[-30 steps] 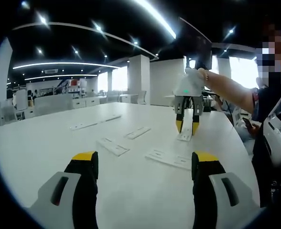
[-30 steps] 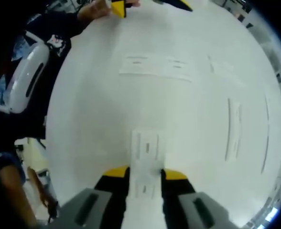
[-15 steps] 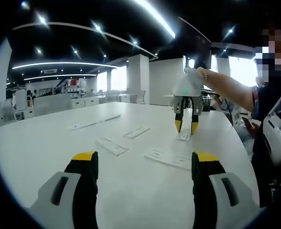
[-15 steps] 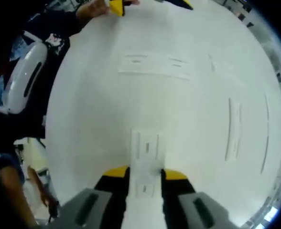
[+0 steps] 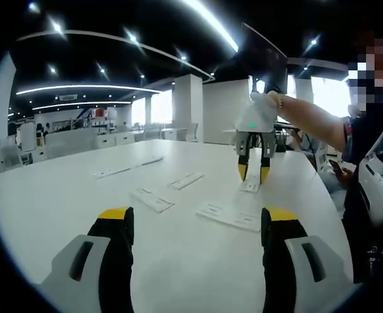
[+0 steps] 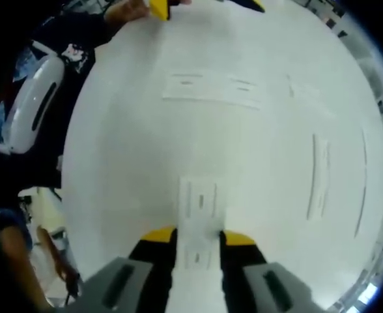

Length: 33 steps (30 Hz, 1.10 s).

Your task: Locate the socket holder cover, grip the socket holder cover, clip it into the socket holder slot.

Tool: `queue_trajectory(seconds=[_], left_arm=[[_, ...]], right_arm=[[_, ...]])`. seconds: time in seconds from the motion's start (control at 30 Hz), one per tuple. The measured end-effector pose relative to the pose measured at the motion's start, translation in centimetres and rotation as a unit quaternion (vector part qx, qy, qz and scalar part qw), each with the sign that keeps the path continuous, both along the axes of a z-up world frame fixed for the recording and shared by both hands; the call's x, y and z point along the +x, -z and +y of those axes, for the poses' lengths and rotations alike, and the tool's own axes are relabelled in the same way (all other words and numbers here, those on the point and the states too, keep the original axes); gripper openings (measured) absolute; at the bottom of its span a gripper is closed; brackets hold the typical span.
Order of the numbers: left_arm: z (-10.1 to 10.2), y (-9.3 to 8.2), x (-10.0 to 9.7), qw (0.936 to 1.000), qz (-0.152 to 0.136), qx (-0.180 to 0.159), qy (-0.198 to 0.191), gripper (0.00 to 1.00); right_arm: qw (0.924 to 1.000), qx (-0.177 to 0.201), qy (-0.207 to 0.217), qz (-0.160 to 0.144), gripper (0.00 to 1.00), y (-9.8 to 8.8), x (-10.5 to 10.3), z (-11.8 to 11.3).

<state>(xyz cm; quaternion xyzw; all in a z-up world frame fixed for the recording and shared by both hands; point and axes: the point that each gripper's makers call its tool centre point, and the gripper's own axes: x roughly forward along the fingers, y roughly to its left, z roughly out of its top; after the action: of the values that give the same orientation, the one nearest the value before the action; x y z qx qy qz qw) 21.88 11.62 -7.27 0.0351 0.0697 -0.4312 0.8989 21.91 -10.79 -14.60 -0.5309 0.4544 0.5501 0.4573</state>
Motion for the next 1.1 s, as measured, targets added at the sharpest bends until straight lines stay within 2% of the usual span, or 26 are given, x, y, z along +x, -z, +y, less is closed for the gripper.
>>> queue_trajectory(seconds=[1.1], left_arm=[[0.14, 0.13, -0.07, 1.0000, 0.002, 0.004, 0.001, 0.79]], right_arm=[[0.9999, -0.012, -0.007, -0.006, 0.27, -0.24, -0.20, -0.32]])
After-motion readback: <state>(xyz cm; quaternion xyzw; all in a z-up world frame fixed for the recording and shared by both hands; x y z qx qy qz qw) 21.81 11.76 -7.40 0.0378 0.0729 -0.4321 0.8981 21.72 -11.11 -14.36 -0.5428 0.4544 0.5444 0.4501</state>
